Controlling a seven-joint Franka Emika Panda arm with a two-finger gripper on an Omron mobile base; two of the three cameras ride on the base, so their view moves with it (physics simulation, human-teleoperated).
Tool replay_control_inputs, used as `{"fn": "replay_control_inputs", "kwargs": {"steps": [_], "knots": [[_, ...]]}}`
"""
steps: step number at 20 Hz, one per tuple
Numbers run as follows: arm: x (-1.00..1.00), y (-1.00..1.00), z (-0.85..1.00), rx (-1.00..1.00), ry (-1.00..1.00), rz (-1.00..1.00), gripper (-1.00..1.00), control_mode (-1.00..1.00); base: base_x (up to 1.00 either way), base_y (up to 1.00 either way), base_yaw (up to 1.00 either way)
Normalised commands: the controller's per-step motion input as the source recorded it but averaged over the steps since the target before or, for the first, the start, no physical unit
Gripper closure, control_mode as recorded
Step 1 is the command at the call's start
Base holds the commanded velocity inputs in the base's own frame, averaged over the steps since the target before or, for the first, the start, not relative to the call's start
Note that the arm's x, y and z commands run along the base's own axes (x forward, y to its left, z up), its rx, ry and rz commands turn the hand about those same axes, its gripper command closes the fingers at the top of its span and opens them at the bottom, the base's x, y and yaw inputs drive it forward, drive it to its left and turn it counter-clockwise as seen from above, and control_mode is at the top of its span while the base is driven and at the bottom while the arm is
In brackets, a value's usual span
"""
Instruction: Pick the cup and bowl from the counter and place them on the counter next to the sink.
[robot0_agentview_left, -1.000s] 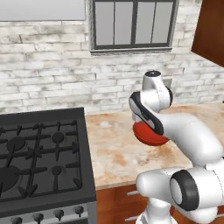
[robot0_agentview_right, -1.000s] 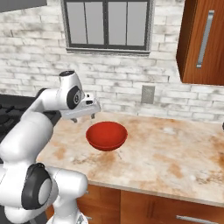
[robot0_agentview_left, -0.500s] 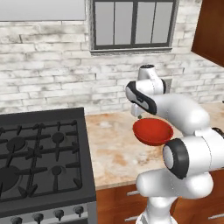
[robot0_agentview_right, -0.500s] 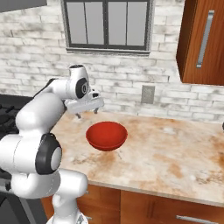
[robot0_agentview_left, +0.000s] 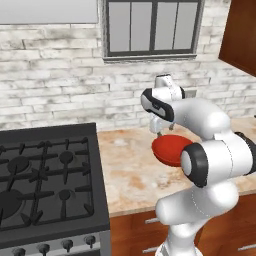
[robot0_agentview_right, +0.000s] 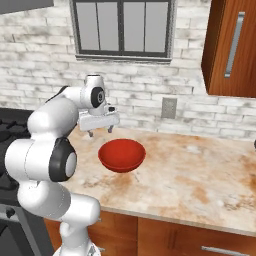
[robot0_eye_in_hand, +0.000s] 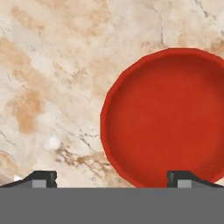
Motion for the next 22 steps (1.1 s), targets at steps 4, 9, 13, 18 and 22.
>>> {"fn": "replay_control_inputs", "kwargs": {"steps": [4, 9, 13, 18, 22], "knots": [[-0.48, 0.0, -0.18, 0.07, 0.08, -0.05, -1.0, -1.0, 0.0, 0.0, 0.0], [-0.02, 0.0, -0.1, 0.05, 0.0, -0.24, -1.0, -1.0, 0.0, 0.0, 0.0], [0.33, 0.0, -0.19, 0.0, -0.01, -0.21, -1.0, -1.0, 0.0, 0.0, 0.0], [0.34, 0.0, -0.38, 0.0, -0.08, -0.11, -1.0, -1.0, 0.0, 0.0, 0.0], [0.23, 0.0, -0.52, 0.0, -0.13, -0.13, -1.0, -1.0, 0.0, 0.0, 0.0]]}}
